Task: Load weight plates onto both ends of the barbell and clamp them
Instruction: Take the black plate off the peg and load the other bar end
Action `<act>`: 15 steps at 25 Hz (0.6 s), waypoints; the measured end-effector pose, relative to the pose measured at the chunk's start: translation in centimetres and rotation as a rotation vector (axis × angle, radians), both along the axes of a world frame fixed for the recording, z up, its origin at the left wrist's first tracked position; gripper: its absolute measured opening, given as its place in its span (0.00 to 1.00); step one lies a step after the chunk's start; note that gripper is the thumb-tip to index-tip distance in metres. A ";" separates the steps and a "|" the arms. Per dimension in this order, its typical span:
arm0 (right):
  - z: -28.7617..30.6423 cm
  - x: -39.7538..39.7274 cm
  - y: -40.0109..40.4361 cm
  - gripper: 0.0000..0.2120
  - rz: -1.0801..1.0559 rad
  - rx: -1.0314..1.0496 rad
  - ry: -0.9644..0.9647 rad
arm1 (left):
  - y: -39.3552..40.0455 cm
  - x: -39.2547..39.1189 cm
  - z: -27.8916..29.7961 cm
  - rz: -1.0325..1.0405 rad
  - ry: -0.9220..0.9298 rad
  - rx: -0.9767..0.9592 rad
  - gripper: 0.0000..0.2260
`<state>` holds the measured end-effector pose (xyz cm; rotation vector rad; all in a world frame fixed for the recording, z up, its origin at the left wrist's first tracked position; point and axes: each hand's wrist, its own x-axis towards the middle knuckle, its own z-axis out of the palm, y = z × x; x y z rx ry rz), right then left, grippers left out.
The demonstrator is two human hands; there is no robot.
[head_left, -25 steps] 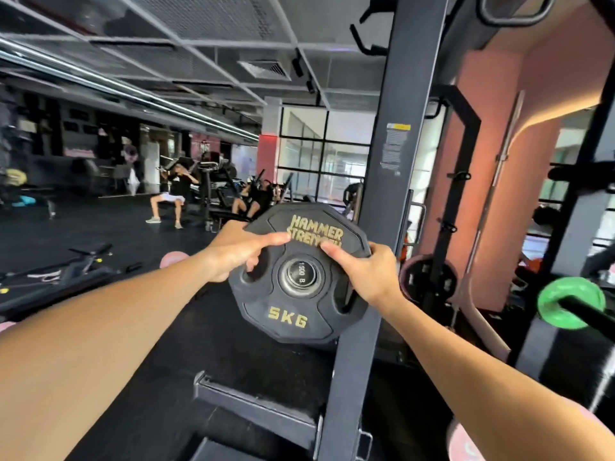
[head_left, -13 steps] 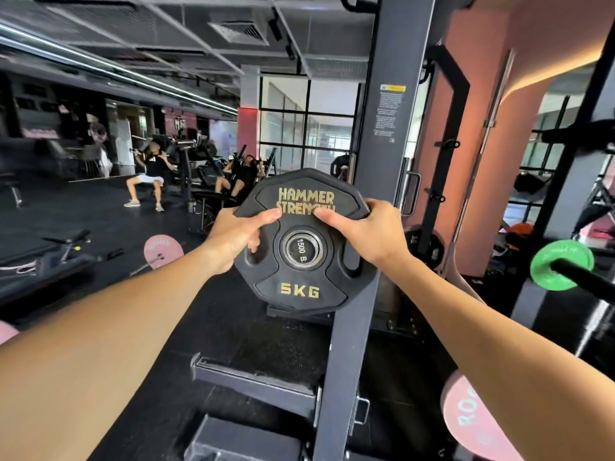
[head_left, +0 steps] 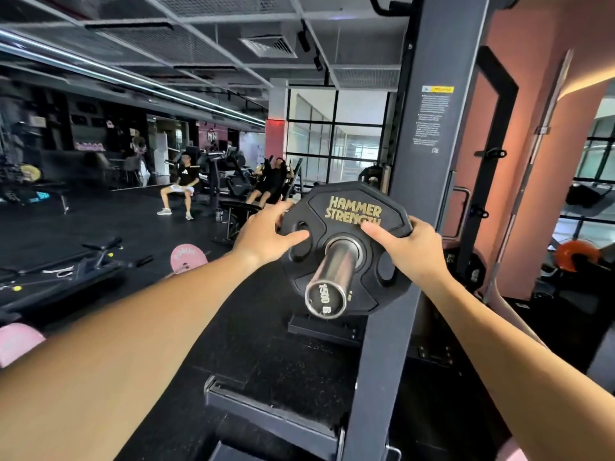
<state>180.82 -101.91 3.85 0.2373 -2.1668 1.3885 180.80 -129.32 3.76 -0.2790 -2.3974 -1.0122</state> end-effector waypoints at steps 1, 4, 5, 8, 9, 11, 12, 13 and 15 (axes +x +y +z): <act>0.1 -1.4 0.3 0.34 -0.003 0.010 0.005 | 0.0 -1.4 0.0 -0.011 -0.013 0.009 0.33; 0.4 -5.5 1.0 0.33 0.008 0.036 -0.001 | 0.7 -5.5 0.3 -0.013 -0.037 0.000 0.29; 0.4 -6.7 1.3 0.34 0.010 0.035 -0.006 | 1.1 -6.6 0.4 0.000 -0.044 0.001 0.28; 0.4 -10.6 2.2 0.37 0.025 0.027 -0.036 | 2.0 -10.4 1.1 0.030 -0.054 0.002 0.28; 0.4 -11.9 2.5 0.36 0.028 0.019 -0.044 | 2.3 -11.6 1.4 0.031 -0.051 0.001 0.27; 0.4 -14.3 3.0 0.35 0.031 0.001 -0.061 | 2.8 -13.9 2.0 0.034 -0.045 -0.032 0.26; 0.4 -15.2 3.1 0.34 0.029 0.002 -0.068 | 3.0 -14.9 2.2 0.039 -0.047 -0.055 0.27; 0.4 -16.0 3.2 0.34 0.024 0.009 -0.076 | 3.0 -15.9 2.3 0.044 -0.048 -0.074 0.27; 0.5 -17.9 3.7 0.33 0.014 0.022 -0.095 | 3.3 -18.1 2.3 0.057 -0.066 -0.098 0.27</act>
